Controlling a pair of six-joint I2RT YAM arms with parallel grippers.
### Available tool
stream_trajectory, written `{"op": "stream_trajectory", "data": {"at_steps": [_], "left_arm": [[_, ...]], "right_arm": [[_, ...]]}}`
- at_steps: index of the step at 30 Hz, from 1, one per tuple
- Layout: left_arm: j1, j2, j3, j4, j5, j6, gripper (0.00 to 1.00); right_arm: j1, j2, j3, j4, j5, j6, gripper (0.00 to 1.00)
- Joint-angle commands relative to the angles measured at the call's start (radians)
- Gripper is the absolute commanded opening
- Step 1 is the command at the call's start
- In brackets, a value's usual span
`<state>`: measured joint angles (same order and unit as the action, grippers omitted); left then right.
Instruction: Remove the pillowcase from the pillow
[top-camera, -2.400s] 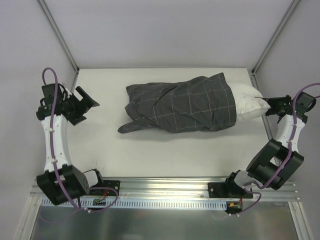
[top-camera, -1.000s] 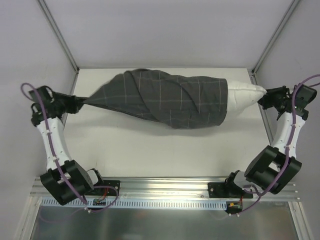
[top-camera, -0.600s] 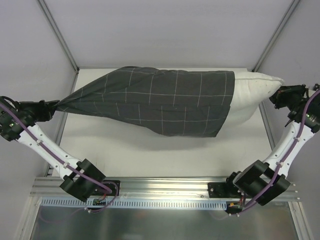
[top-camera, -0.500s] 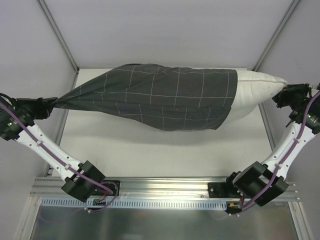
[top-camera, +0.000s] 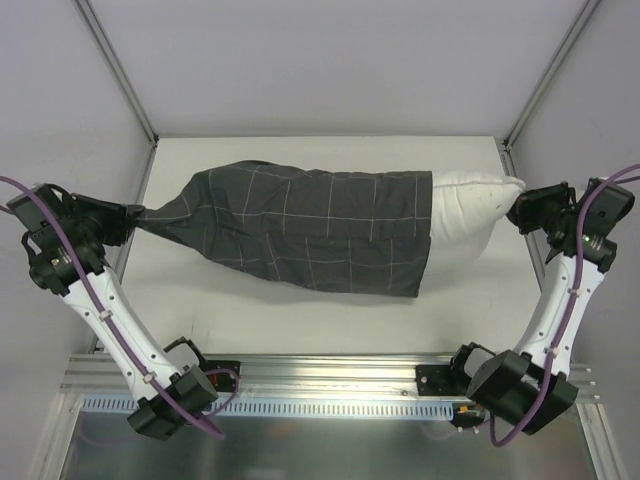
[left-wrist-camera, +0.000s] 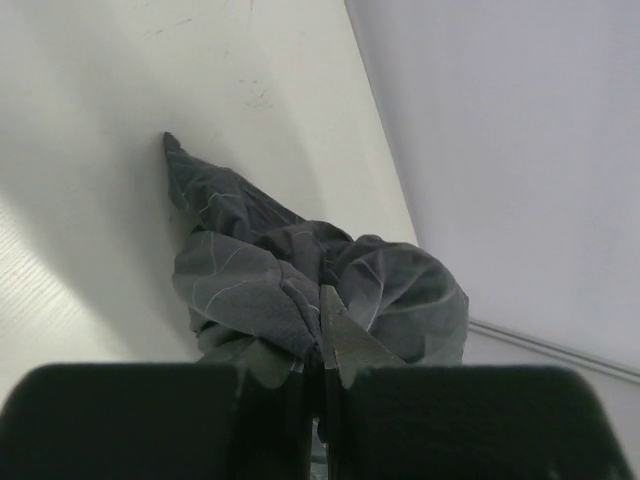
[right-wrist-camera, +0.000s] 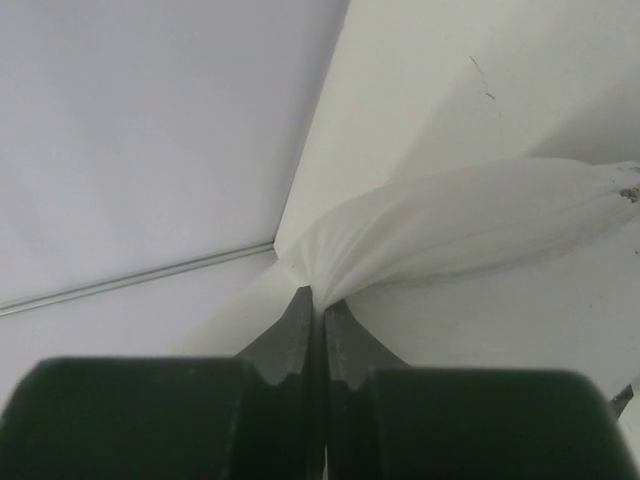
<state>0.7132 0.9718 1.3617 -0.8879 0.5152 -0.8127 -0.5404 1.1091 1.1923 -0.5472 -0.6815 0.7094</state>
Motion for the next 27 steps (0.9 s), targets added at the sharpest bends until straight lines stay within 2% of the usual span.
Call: {"op": "stream_trajectory", "data": {"at_steps": [1,3,4,8,10,11,12,13,14,15,17,18,19,20,21,23,27], "left_arm": [[0.006,-0.091,0.135,0.015,-0.047,0.087,0.0],[0.005,-0.108,0.222,-0.04,-0.046,0.092,0.0],[0.0,-0.117,0.238,-0.046,-0.037,0.086,0.0],[-0.004,-0.052,0.209,-0.022,0.011,0.035,0.0],[-0.02,0.041,0.192,0.05,0.014,-0.003,0.0],[-0.037,0.082,0.201,0.062,-0.012,-0.011,0.0],[-0.059,0.126,0.214,0.078,-0.047,-0.023,0.0],[-0.104,0.219,0.227,0.082,-0.099,-0.02,0.0],[-0.124,0.267,0.261,0.086,-0.109,0.001,0.0],[-0.142,0.369,0.281,0.086,-0.104,0.024,0.09],[-0.173,0.444,0.315,0.08,-0.046,0.096,0.31],[-0.178,0.47,0.312,0.073,-0.041,0.11,0.63],[-0.181,0.469,0.298,0.07,-0.046,0.122,0.81],[-0.187,0.456,0.268,0.072,-0.078,0.148,0.94],[-0.192,0.434,0.258,0.072,-0.098,0.164,0.99],[-0.198,0.409,0.238,0.07,-0.106,0.225,0.99],[-0.219,0.305,0.153,0.055,-0.101,0.309,0.99]], "right_arm": [[0.02,-0.175,0.029,0.031,0.054,-0.031,0.02],[0.063,-0.199,0.059,-0.022,0.074,-0.042,0.08],[0.072,-0.201,0.055,-0.02,0.073,-0.031,0.14],[0.082,-0.181,-0.019,0.098,0.128,0.054,0.38],[0.1,-0.088,-0.004,0.191,0.18,0.087,0.55],[0.112,-0.036,0.024,0.205,0.197,0.081,0.59],[0.141,0.027,0.07,0.152,0.224,0.064,0.67],[0.154,0.172,0.195,0.106,0.218,0.046,0.69],[0.18,0.239,0.263,0.063,0.183,-0.002,0.7],[0.194,0.341,0.37,-0.032,0.168,-0.028,0.72],[0.253,0.367,0.403,-0.062,0.152,-0.129,0.76],[0.278,0.357,0.397,-0.066,0.169,-0.169,0.82],[0.301,0.318,0.35,-0.065,0.19,-0.207,0.87],[0.321,0.296,0.316,-0.062,0.207,-0.243,0.9],[0.354,0.279,0.281,-0.051,0.226,-0.299,0.94],[0.382,0.253,0.19,-0.049,0.215,-0.365,0.96],[0.529,0.273,0.15,-0.149,0.244,-0.572,0.99]]}}
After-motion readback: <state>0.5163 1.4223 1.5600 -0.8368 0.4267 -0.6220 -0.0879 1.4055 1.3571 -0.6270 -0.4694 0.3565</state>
